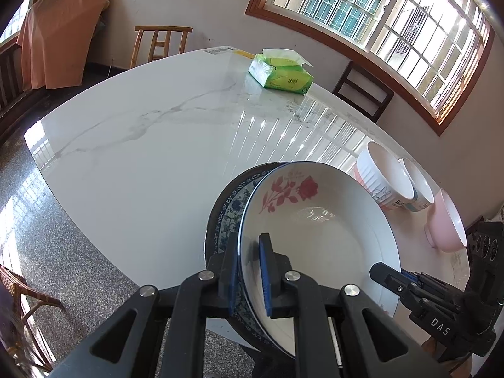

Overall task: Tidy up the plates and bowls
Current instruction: 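Carry the white pink-flower plate and lower it onto the blue-white plates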

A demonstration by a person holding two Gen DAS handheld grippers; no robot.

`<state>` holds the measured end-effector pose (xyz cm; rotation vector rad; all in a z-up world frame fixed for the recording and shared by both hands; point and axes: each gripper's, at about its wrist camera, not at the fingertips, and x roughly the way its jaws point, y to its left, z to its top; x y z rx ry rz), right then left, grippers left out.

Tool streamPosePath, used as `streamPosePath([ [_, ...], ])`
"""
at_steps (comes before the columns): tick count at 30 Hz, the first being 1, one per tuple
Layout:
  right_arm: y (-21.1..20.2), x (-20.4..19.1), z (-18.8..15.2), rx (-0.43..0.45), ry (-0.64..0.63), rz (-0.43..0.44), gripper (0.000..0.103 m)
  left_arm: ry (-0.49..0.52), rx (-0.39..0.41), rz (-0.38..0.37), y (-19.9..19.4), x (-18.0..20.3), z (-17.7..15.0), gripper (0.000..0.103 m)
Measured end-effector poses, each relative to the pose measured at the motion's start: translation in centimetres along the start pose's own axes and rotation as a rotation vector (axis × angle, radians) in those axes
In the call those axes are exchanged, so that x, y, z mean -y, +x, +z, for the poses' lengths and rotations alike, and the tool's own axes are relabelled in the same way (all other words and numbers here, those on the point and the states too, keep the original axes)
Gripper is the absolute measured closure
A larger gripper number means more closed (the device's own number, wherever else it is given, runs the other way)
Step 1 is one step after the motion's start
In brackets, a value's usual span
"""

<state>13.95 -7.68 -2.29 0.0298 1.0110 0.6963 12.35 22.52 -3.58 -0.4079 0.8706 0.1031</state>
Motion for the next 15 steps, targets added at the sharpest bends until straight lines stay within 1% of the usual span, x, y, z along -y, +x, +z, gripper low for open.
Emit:
streamPosePath([
  [15,0.28,-0.47,0.04,0.010,-0.016,-0.010,0.087,-0.011,-0.009,-0.002,0.46,-0.57,-0.04,0.091],
])
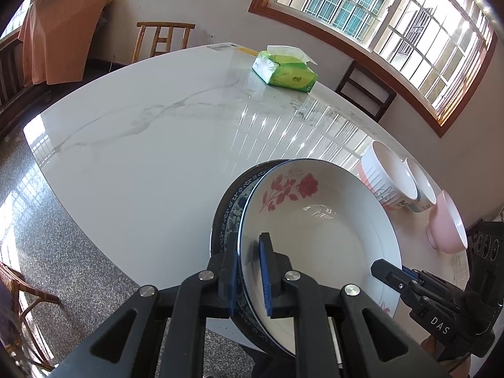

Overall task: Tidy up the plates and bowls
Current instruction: 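Carry the white pink-flower plate and lower it onto the blue-white plates, then open both grippers and release the white plate on the stack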

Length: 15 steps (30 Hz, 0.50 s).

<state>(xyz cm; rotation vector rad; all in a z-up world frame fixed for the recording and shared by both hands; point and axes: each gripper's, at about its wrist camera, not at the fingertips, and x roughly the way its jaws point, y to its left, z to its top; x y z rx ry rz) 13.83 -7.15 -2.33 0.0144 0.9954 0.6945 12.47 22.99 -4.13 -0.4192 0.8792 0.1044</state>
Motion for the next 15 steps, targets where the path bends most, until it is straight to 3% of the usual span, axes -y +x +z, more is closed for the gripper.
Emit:
streamPosePath([
  [15,0.08,-0.05,0.03,0.037,-0.019,-0.012,0.087,-0.002,0.006,0.005,0.30,-0.29,-0.14,0.090],
])
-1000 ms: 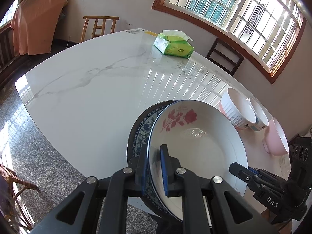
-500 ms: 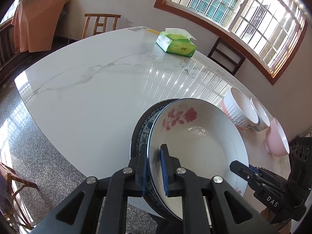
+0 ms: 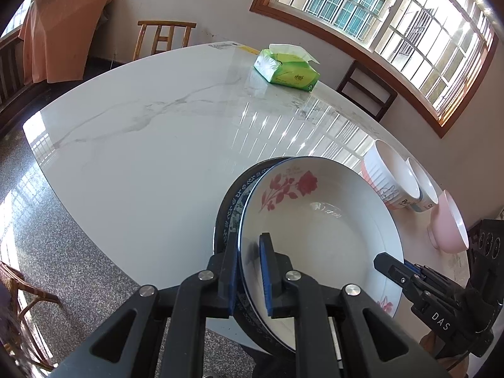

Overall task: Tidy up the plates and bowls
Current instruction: 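Open both grippers and release the white plate on the stack, then move both grippers toward the pink bowl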

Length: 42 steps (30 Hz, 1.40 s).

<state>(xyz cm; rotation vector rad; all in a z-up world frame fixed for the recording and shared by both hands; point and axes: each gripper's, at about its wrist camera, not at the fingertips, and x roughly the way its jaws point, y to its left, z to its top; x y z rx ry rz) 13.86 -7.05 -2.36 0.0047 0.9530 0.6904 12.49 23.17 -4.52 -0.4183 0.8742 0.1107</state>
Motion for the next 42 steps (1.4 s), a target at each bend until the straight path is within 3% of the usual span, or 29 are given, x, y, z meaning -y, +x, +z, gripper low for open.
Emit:
streamPosePath([
  [7,-0.2,0.1,-0.1,0.032,-0.002,-0.008,0.082,0.065,0.109,0.060,-1.8,1.0,0.0,0.090],
  [12,-2.5,0.9,-0.3,0.156,-0.010,-0.069,0.080,0.106,0.142,0.080,-2.7,2.0,-0.5,0.087],
  [19,-7.0,4.0,-2.4,0.307,-0.024,-0.252,0.073,0.150,0.153,0.073,-3.5,3.8,-1.3,0.081],
  [23,-9.5,7.4,-4.2,0.335,-0.011,-0.400,0.068,0.200,0.160,0.071,-4.0,5.6,-2.0,0.079],
  [29,-14.0,14.6,-7.0,0.369,0.153,-0.510,0.057,0.308,0.164,0.067,-4.1,10.0,-3.6,0.076],
  [35,-17.4,20.0,-10.0,0.389,0.299,-0.537,0.051,0.428,0.162,0.061,-3.7,15.3,-5.4,0.070],
  [38,-18.6,21.7,-10.9,0.418,0.363,-0.497,0.047,0.490,0.162,0.061,-3.3,18.0,-6.2,0.069],
  [40,-18.9,22.5,-11.1,0.421,0.398,-0.460,0.038,0.531,0.163,0.063,-3.1,19.9,-6.8,0.069],
  [42,-19.2,23.3,-11.8,0.433,0.440,-0.409,0.037,0.569,0.168,0.066,-2.9,21.6,-7.4,0.068],
])
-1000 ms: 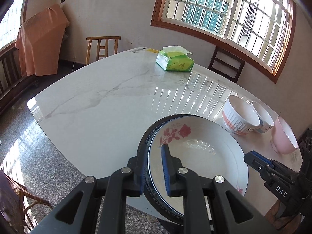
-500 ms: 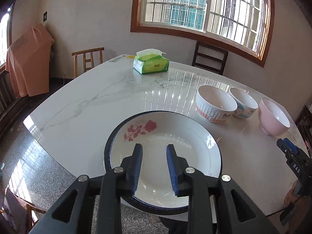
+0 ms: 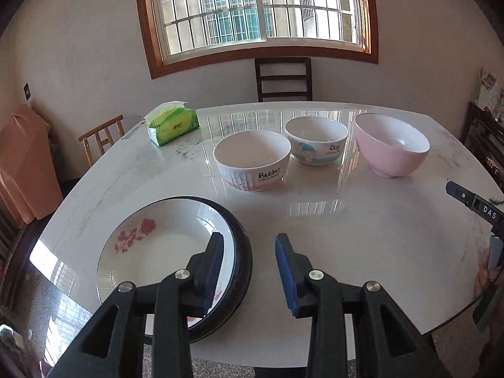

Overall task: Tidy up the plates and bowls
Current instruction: 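Move both grippers toward the pink bowl, then close both grippers on the pink bowl rim and lift it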

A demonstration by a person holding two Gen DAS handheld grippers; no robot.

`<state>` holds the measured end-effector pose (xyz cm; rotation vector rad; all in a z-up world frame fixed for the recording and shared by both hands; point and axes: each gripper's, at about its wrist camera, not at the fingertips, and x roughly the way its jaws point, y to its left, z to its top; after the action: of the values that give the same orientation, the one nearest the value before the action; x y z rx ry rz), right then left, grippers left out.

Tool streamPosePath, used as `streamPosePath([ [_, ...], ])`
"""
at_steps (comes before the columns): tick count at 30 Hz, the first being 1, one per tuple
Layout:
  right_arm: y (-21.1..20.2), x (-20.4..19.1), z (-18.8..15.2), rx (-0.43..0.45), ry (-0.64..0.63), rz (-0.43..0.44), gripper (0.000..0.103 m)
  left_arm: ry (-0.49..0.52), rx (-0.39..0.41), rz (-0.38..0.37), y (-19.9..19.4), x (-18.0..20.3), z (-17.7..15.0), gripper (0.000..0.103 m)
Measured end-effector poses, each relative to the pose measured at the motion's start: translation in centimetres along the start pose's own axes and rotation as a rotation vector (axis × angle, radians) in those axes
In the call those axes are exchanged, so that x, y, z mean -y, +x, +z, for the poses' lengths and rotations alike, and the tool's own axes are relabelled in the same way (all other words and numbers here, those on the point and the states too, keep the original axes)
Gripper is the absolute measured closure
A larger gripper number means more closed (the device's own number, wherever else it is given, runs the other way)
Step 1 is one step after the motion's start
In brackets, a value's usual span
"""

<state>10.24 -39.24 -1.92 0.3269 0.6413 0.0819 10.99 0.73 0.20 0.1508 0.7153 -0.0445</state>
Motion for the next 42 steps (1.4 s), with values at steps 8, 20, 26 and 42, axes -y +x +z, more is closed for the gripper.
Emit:
streamPosePath([
  [8,-0.6,1.6,0.0,0.024,0.091,0.108,0.030,0.101,-0.016,-0.027,1.5,5.7,1.0,0.062],
  [20,-1.0,0.5,-0.2,0.042,0.019,0.143,0.026,-0.152,-0.188,-0.484,6.5,8.7,5.8,0.062],
  [26,-0.8,1.6,0.0,0.025,0.072,0.184,0.024,-0.338,-0.201,-0.618,9.5,8.6,10.2,0.062],
  [42,0.7,3.6,4.7,-0.062,0.119,0.198,0.031,-0.523,-0.340,-0.633,17.1,10.0,13.7,0.060],
])
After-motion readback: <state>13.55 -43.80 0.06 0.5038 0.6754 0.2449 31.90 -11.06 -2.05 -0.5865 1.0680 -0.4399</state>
